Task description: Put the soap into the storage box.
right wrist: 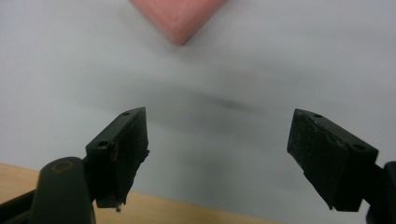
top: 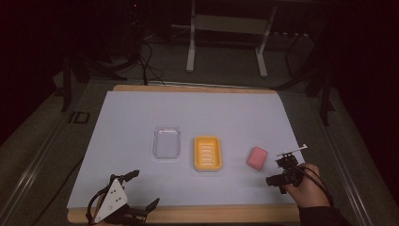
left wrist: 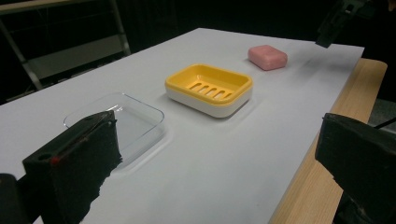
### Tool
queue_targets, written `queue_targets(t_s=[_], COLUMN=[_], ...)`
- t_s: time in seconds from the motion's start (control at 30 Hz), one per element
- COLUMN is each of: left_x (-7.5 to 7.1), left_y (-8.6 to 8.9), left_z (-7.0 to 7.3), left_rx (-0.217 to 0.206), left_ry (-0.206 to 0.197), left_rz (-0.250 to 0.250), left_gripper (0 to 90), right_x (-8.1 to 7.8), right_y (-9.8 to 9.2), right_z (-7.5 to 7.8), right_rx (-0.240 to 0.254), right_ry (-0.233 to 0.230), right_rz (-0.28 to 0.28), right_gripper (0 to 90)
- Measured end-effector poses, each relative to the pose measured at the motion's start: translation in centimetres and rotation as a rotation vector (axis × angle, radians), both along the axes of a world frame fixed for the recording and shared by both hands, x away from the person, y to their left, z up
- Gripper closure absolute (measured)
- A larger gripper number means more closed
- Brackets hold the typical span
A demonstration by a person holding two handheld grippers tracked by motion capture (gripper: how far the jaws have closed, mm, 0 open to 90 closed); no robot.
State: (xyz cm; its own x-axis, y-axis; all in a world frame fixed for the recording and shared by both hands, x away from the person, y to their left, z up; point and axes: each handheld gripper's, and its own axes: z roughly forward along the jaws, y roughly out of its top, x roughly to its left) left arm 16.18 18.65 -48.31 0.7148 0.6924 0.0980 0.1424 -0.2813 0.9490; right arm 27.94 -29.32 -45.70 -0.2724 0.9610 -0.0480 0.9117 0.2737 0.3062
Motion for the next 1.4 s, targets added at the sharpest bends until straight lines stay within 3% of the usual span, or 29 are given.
queue_targets(t_s=[0.23, 0.47, 0.87, 1.13, 1.3, 1.4], left_x=[0.0, 0.0, -0.1, -0.1, -0.1, -0.1], left_y=[-0.1, -0.1, -0.1, -0.1, -0.1, -0.1], left_z=[0.0, 0.0, 0.0, 0.0, 0.0, 0.0], left_rx=[0.004, 0.006, 0.004, 0.005, 0.005, 0.004], left_ry=[0.0, 0.0, 0.001, 0.002, 0.002, 0.002], left_rz=[0.0, 0.004, -0.001, -0.003, -0.003, -0.004], left_gripper=[0.3, 0.3, 0.3, 0.3, 0.3, 0.3], right_x=[-0.2, -0.1, 1.1, 2.7, 4.3, 5.6], right_y=[1.1, 2.3, 5.6, 6.9, 7.3, 7.2], right_z=[0.0, 0.0, 0.7, 0.7, 0.8, 0.9], right_rx=[-0.005, 0.038, 0.052, 0.045, 0.027, 0.028], right_ry=[0.042, 0.124, 0.134, 0.141, 0.129, 0.124], right_rz=[-0.011, -0.029, 0.001, -0.014, -0.083, -0.16], right_gripper=[19.1, 19.8, 14.0, 14.3, 14.3, 16.2])
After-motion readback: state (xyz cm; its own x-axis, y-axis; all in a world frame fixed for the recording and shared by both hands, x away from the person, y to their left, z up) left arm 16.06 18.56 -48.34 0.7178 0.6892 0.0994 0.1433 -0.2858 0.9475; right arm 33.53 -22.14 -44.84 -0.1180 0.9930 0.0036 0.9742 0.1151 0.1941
